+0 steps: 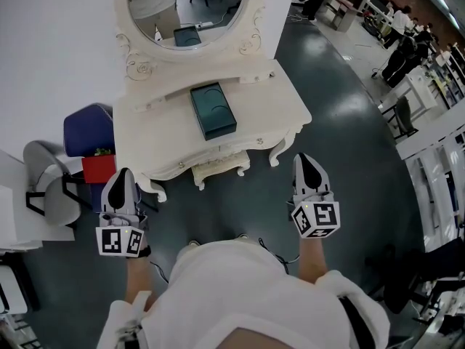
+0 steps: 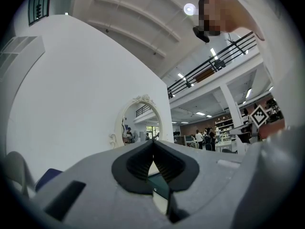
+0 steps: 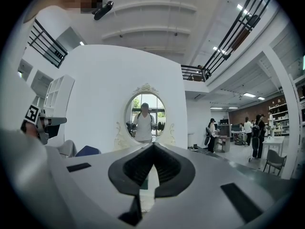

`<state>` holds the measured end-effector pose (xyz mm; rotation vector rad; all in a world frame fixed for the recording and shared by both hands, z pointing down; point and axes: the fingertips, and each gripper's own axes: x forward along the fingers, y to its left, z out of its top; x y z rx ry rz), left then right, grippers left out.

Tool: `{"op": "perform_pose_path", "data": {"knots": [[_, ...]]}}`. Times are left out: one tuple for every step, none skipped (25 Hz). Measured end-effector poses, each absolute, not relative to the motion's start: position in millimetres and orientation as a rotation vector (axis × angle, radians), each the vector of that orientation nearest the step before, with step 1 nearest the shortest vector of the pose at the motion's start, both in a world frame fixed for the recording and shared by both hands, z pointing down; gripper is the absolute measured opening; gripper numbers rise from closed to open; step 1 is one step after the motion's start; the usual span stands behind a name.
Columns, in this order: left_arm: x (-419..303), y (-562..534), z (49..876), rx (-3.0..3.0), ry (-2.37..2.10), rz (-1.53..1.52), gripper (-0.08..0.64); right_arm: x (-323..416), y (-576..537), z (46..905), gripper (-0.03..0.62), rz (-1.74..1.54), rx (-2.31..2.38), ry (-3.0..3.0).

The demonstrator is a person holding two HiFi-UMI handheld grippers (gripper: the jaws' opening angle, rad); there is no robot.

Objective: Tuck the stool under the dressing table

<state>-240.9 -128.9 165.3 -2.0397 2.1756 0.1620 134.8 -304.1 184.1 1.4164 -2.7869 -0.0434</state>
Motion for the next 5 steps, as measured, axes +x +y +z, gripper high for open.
{"op": "perform_pose_path", "data": {"knots": [[-240.2,-130.2,164.8,-2.039,2.175,0.160,0.017,135.0,-305.0,184.5,0.000,-0.046,1.413,-2.786],[-239.6,-131.5,164.6,-2.039,2.174,0.159,0.017,135.4,-306.1,184.9,0.000,-0.047,1.412,-2.786],[-239.1,-132.8,164.6,-2.038,2.174,0.159,0.017,136.2,-307.4,185.3,0.000,-0.047,1.412,-2.787],[-238.5,-134.0,165.0,-2.037,2.175,0.161,0.017,137.1,-308.8,185.9,0.000,-0.045,1.413,-2.788],[-237.9,-135.2,165.5,-2.037,2.176,0.162,0.017,138.0,-310.2,186.4,0.000,-0.044,1.415,-2.788]]}}
